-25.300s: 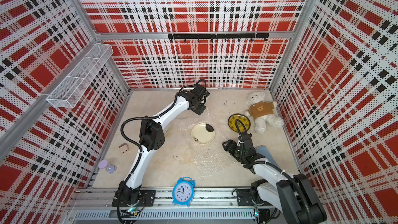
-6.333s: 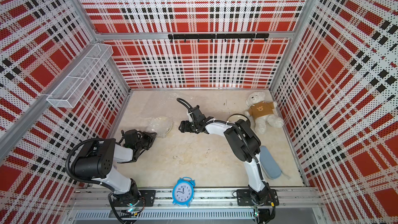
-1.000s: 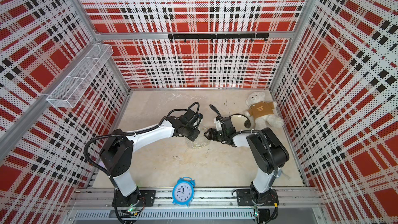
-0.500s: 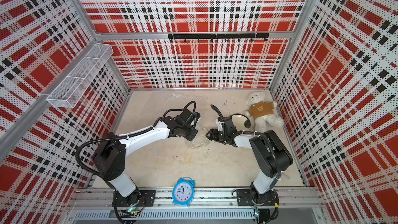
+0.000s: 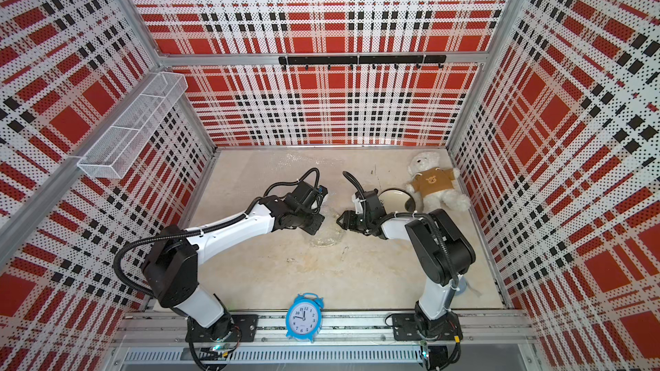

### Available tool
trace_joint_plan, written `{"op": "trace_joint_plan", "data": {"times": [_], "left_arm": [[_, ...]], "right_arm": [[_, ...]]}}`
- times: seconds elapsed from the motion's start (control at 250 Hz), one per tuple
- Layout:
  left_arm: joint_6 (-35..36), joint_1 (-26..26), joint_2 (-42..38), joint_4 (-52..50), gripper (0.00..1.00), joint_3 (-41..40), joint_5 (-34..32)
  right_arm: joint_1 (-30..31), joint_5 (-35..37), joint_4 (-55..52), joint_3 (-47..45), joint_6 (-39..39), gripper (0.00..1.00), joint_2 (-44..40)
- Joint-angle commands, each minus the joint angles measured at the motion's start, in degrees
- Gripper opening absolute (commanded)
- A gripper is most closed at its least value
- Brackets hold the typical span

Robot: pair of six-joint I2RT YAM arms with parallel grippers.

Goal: Unpack dinner plates from bubble wrap
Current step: Unwrap the bubble wrap at the center of the board.

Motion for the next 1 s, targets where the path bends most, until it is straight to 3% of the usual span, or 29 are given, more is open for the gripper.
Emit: {"op": "trace_joint_plan", "data": {"times": [0.0,0.404,0.8,0.996], "left_arm": [[-1.22,0.45,-1.88,1.77,0.00,-0.45,0.29],[-5.49,0.89,-6.03,4.66,0.00,-3.87,-4.00],[-11.91,2.18,-11.49,6.62,0.00,-8.97,-8.46],[-12.47,3.03,-13.34,7.84,0.00,-10.85,-7.53]], "right_arm": [[1.23,1.78,2.55,-0.64,1.75,0.60,0.61],[3.61,2.42,8.12,-2.36,5.03,0.60,3.79],[3.70,3.62,12.83,-4.96,7.09,0.45,5.72],[3.76,3.94,15.12,-6.51,8.11,0.44,4.95]]}}
